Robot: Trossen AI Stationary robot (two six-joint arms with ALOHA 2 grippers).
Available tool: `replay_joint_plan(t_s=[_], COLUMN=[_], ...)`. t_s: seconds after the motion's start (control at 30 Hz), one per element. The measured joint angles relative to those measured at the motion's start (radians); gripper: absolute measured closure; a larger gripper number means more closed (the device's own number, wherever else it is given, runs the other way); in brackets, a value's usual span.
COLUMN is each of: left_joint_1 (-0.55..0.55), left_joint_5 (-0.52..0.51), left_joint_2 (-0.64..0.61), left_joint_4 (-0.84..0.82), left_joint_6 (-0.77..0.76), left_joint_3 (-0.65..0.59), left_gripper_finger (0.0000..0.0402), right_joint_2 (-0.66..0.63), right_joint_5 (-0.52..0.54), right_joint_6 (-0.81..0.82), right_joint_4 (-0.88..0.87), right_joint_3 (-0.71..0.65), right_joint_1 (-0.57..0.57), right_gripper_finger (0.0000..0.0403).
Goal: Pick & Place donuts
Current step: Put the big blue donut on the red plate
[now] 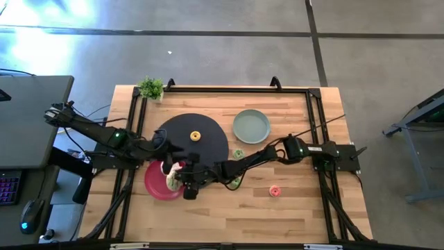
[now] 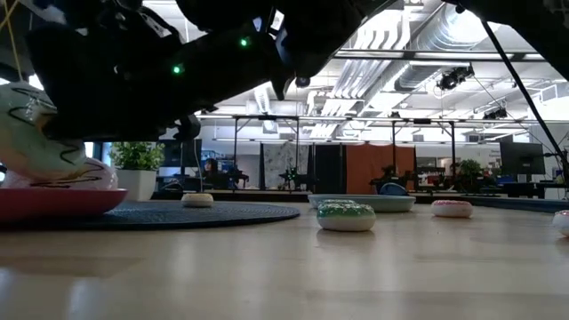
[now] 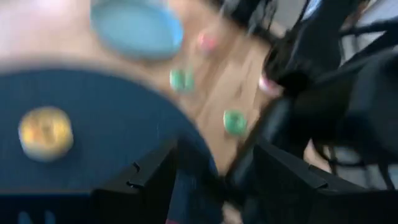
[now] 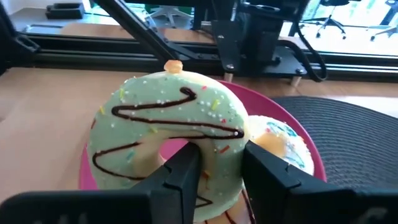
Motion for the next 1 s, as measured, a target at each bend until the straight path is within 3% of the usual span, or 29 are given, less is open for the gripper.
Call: replay_joint_plan(t_s=[0.27, 0.4, 0.8, 1.0], left_joint_1=[0.0, 0.0, 0.0, 0.0], left_joint_5=[0.246, 0.342, 0.474, 0.502], left_joint_2=[0.022, 0.051, 0.159, 0.192], left_joint_4=[-0.338, -0.367, -0.278, -0.282], left_joint_6=[-0.398, -0.513, -0.535, -0.517], left_joint_3=[0.0, 0.0, 0.0, 0.001], left_gripper_finger=[0.0198, 0.0198, 0.0202, 0.0257], right_joint_2=[0.0, 0.0, -0.001, -0.001], right_joint_5=[0.009, 0.009, -0.046, -0.046], right_joint_6=[0.0, 0.002, 0.026, -0.024], right_joint_4=[-0.004, -0.007, -0.025, -0.027], right_joint_3=[0.0, 0.0, 0.0, -0.001], right_joint_1=[0.0, -0.002, -0.025, -0.024], right_gripper_finger=[0.0303, 0.0304, 0.0304, 0.0304])
